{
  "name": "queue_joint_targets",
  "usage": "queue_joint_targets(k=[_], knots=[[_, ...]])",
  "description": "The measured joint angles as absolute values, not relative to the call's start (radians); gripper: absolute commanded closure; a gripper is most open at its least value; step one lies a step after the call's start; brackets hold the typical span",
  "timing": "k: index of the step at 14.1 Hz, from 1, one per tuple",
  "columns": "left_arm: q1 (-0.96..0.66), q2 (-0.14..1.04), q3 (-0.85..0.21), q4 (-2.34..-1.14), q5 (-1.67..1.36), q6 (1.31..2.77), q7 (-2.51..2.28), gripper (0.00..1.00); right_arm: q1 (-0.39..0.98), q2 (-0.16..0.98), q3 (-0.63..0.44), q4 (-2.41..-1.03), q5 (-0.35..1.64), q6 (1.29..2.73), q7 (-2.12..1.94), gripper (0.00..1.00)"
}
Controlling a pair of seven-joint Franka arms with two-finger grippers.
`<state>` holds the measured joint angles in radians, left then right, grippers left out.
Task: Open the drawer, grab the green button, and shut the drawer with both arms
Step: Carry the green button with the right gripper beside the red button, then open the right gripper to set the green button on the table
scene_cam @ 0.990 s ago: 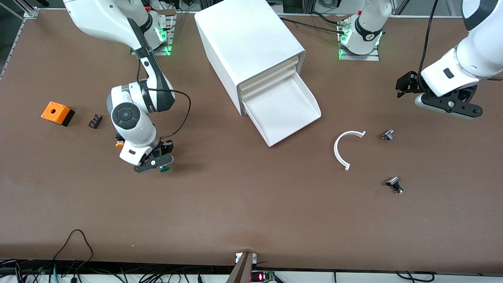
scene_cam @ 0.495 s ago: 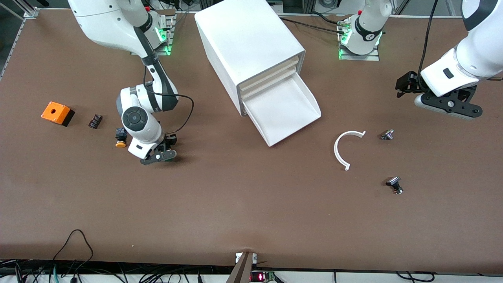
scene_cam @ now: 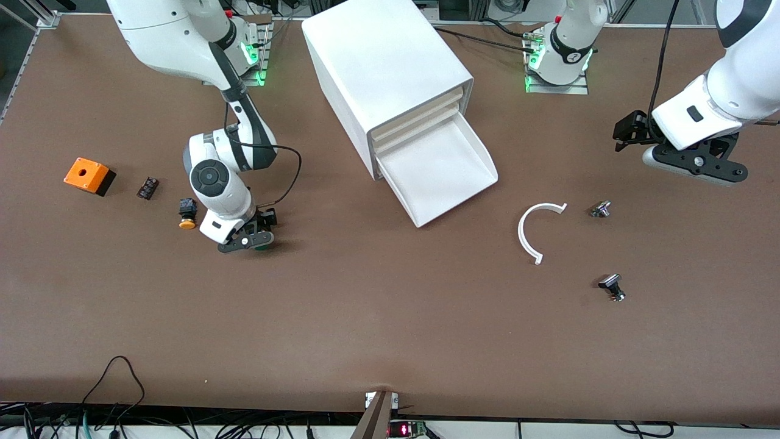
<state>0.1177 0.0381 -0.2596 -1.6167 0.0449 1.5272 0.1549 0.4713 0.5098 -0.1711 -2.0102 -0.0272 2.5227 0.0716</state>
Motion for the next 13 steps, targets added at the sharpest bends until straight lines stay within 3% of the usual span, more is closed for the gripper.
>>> queue_joint_targets(k=[6,13], knots=[[0.118,0.038,-0.26,-1.617,0.045,1.524,0.153,0.0,0.471,0.441,-0.17,-1.882,-0.027,2.303,0.087,0.0],[0.118,0.039,-0.26,-1.617,0.045,1.523,0.149,0.0,0.414,0.409,-0.153,-1.568,0.033,1.918,0.099,0.0]])
